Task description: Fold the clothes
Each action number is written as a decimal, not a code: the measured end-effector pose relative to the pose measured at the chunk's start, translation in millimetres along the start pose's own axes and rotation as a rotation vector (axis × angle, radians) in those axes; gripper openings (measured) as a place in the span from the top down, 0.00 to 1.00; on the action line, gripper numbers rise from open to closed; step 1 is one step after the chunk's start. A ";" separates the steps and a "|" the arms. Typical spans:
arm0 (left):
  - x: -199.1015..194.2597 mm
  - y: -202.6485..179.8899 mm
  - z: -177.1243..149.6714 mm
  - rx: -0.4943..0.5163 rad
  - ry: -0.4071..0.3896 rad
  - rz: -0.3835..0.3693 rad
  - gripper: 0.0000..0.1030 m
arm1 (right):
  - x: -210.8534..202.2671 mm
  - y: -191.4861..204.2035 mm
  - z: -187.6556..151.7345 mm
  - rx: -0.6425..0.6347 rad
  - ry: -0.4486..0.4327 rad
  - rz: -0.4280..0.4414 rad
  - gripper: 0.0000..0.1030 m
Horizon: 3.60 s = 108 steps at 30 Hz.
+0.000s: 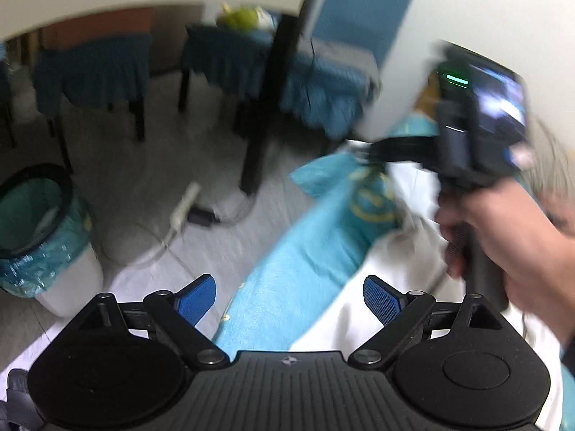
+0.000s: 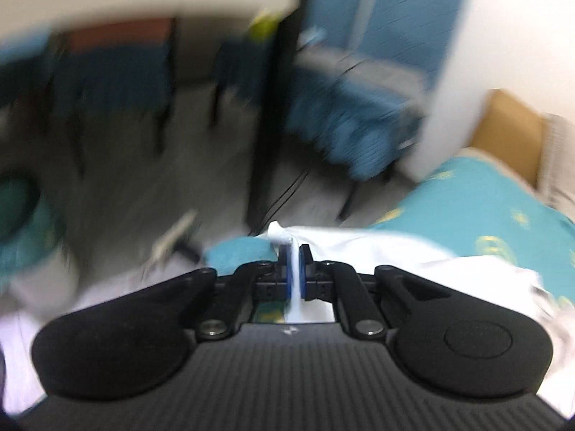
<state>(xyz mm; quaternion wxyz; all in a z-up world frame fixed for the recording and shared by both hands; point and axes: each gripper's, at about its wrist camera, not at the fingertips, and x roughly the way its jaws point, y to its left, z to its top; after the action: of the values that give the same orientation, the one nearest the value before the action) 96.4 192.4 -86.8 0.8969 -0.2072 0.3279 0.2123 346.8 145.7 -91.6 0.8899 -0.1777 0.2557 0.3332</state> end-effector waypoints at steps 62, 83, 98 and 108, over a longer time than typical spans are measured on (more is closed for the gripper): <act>10.6 0.5 2.4 -0.112 0.074 -0.009 0.10 | -34.3 -83.7 -45.5 0.754 -0.206 0.123 0.93; 14.6 11.6 5.2 -0.182 0.108 0.041 0.10 | 54.0 33.3 10.1 -0.022 0.276 0.282 0.37; 1.3 10.1 -0.2 -0.194 0.012 -0.015 0.10 | -2.4 -11.6 18.9 0.177 0.050 0.101 0.95; -20.9 -14.1 -0.3 -0.083 -0.138 -0.069 0.10 | -140.1 -154.3 -65.0 0.604 -0.231 -0.268 0.95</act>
<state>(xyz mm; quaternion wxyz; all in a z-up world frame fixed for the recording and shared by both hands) 89.0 175.5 -69.6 0.9147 -0.2405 0.2490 0.2084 339.8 -66.6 -41.1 0.9613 0.1005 0.2146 0.1406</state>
